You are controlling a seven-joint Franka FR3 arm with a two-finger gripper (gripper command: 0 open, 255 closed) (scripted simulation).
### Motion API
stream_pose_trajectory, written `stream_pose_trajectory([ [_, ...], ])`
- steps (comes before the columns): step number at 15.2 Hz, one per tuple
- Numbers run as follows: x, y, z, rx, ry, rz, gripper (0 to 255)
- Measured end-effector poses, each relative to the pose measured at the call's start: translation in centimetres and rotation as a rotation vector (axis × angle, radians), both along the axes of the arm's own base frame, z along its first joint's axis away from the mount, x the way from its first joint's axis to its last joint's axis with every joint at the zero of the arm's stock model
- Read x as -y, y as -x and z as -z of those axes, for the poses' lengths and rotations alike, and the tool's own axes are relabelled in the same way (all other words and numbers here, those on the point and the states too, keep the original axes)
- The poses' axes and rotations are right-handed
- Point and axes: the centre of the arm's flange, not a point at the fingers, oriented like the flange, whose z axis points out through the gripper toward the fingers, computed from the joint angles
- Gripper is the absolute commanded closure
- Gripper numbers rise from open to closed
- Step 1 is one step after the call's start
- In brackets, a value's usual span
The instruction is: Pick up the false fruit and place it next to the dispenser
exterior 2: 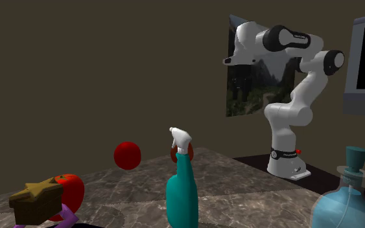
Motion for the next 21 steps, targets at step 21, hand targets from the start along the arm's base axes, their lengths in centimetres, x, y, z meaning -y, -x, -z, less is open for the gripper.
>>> stream_pose_trajectory([
  [21, 1.8, -22.1, 10.8, 0.0, -0.026, 0.192, 0],
])
